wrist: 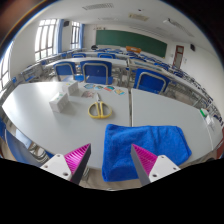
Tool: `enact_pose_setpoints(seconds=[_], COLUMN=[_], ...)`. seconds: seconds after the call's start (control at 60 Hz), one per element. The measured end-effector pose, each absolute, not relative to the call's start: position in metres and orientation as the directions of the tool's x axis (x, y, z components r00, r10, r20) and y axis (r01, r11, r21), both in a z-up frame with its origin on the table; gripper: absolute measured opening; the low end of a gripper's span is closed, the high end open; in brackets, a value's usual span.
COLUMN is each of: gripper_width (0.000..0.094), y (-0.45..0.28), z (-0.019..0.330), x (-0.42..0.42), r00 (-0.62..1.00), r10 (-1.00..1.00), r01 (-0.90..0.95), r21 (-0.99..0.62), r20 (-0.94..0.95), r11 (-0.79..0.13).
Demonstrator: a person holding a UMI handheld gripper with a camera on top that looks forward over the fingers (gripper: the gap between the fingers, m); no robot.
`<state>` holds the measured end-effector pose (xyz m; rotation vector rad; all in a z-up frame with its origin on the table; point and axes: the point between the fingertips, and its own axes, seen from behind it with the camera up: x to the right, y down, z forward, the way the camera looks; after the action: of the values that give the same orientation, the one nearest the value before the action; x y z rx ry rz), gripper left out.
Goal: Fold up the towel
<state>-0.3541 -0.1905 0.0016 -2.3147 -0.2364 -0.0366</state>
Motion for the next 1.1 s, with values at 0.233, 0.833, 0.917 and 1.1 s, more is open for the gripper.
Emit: enact_pose_setpoints(seconds=[0.233,0.833,0.917,1.1], gripper_width=[0.0232,0.0132,0.0483,0.0818], y=[-0.178,-0.13,-0.127,-0.141], z=[-0.016,0.101,0.075,0.053], x=[-0.342,-0.247,-0.201,-0.134], r00=[0.962,0.984,0.996,0.999], r10=[0.233,0.126,0.053,-0.043], r01=[0.265,-0.023,-0.021,-0.017], r21=[-0.699,-0.78,-0.747,-0.717], r20=[0.144,-0.129,-0.076,0.018], r11=[-0.664,-0.626,-0.665,-0.696])
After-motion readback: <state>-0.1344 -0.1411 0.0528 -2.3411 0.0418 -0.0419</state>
